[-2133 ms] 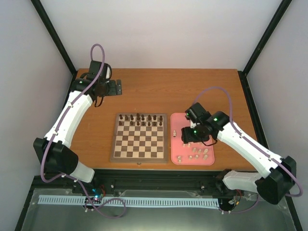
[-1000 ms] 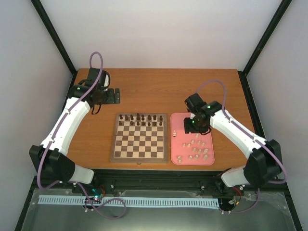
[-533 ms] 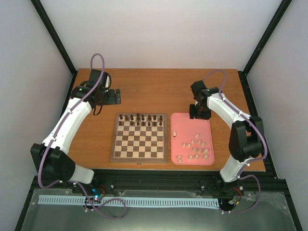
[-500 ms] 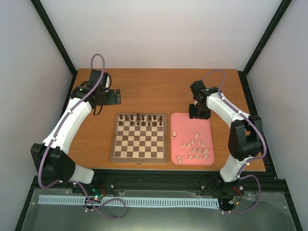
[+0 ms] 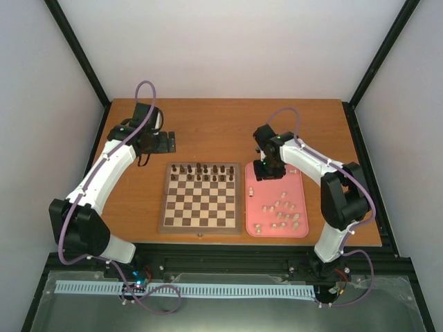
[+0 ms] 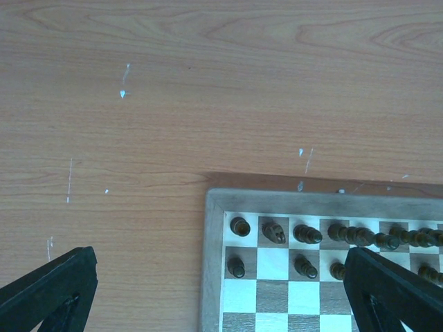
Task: Set up the chess pieces on the board
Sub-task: Pick up the chess piece from the storage box.
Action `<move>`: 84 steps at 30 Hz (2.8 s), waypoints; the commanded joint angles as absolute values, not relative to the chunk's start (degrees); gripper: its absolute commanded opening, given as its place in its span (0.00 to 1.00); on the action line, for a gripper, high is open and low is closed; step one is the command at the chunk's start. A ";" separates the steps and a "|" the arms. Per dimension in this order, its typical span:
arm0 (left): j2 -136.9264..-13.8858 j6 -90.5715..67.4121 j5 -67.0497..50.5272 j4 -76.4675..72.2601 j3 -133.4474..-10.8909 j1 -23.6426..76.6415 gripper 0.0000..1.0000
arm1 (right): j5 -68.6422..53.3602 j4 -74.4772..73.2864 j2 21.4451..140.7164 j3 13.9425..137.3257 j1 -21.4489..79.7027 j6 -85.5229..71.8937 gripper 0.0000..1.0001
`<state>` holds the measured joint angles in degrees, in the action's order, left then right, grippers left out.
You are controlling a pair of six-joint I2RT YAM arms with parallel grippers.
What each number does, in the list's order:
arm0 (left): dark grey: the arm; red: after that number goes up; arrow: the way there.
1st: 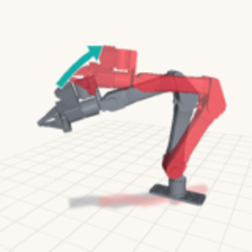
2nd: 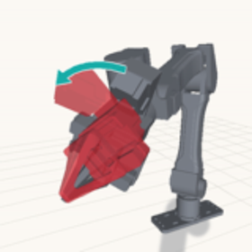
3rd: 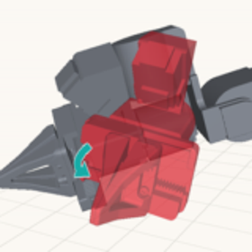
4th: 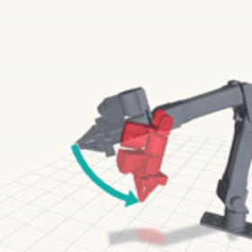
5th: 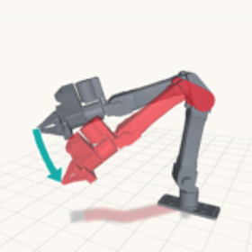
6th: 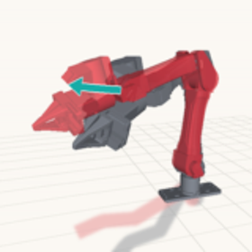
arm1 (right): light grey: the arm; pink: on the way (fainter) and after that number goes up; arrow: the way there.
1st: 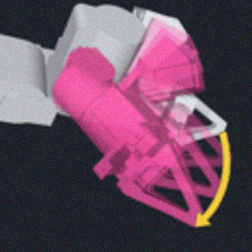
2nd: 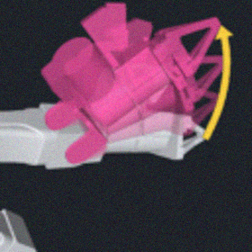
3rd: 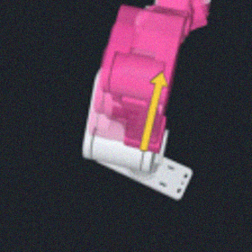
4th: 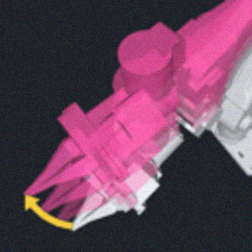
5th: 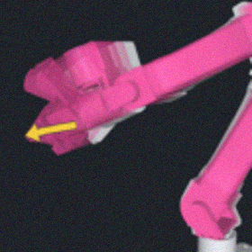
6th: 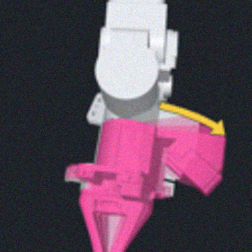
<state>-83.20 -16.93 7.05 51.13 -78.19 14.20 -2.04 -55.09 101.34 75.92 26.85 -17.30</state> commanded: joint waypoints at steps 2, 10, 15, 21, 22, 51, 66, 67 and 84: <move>-83.33 -17.79 7.08 50.40 -76.93 14.33 1.00 | -4.24 -53.01 103.88 74.41 29.04 -16.79 0.47; -83.36 -17.47 8.17 51.08 -76.39 14.33 1.00 | -6.66 -52.26 107.96 75.73 32.34 -16.87 0.47; -83.26 -17.41 8.04 51.22 -76.25 14.33 1.00 | -7.07 -51.73 108.79 75.25 32.34 -17.32 0.46; -83.09 -17.31 8.26 51.47 -76.10 14.33 1.00 | -7.58 -51.45 110.13 75.82 32.34 -16.93 0.44; -83.08 -17.31 8.24 51.50 -76.11 14.33 1.00 | -7.77 -51.23 110.32 75.97 32.34 -16.94 0.44; -83.52 -15.96 9.73 51.94 -76.01 14.32 1.00 | -7.93 -53.00 111.53 76.89 32.34 -16.23 0.19; -84.14 -15.87 10.39 51.10 -75.47 14.33 1.00 | -11.01 -53.51 104.24 78.19 32.34 -13.53 0.03; -84.19 -15.83 10.49 51.01 -75.44 14.33 1.00 | -12.14 -52.86 102.68 78.14 32.34 -12.81 0.03; -83.84 -19.81 5.75 49.12 -73.84 14.35 1.00 | -12.70 -31.79 81.80 65.38 41.23 -10.92 0.03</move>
<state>-83.90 -17.69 8.58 49.36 -72.42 14.20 -16.58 -37.85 83.57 66.96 37.10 -9.93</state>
